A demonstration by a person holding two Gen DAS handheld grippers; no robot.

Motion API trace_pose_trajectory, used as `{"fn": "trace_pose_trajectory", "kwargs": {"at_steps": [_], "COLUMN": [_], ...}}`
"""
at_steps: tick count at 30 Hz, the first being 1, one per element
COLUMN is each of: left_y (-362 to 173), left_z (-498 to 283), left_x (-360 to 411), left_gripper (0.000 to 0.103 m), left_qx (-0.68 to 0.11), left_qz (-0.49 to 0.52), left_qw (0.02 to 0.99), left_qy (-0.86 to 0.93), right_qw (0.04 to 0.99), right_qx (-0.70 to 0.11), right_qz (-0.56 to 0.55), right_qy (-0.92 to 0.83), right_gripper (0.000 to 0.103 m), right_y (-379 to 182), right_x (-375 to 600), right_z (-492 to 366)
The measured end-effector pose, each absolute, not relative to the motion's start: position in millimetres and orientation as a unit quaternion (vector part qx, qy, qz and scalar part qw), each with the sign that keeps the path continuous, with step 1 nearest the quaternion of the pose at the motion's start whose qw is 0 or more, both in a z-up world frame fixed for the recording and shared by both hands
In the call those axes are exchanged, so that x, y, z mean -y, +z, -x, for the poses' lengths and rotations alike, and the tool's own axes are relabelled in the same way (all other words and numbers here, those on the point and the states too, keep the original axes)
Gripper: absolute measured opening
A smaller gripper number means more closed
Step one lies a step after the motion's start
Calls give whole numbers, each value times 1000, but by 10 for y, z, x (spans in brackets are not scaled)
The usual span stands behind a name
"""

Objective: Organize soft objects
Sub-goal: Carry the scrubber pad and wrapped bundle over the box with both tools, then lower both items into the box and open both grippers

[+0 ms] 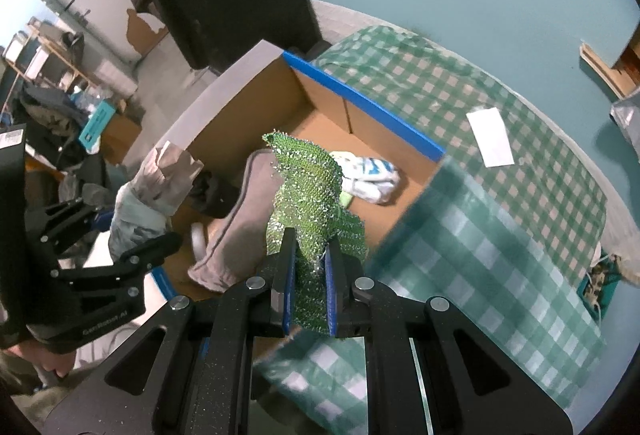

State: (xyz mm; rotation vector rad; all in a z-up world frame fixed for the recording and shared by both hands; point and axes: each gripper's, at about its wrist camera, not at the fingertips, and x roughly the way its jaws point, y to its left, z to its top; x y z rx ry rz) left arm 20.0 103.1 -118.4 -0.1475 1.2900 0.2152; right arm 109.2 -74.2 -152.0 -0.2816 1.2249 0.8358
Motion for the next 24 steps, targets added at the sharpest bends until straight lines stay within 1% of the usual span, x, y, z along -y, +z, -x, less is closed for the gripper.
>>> {"fn": "trace_pose_trajectory", "kwargs": {"at_steps": [16,18,20,22,23,24], "left_y": [-1491,-1499,-1505,-1493,-1479,-1468], "left_z": [-228,-221,-217,-215,-208,-203], "left_x": [-1220,-1225,-1235,-1244,-1243,-1241], "left_gripper": [49,51,53,59,65,67], "left_qx": [-627,-628,-628,-630,-629,-628], "left_qz": [100,103,105,108,108,109], "left_qw": [765,763,762,761,761,762], "left_qy": [105,110,113,115,116,117], "right_qw": [702,703,704,705,708,710], "right_qx": [-587,-587,-586,-582,-579,-577], "right_qz": [136,137,137,140,142,143], "right_qy": [379,378,377,380,379,378], "right_gripper": [11,17,19,26,33,36], "right_y": [-1860,-1855,-1850,-1829,-1813,-1802], "right_x": [302,272,260,243,240,239], "right_z": [-1088,-1071,-1063,-1051,-1039,-1036]}}
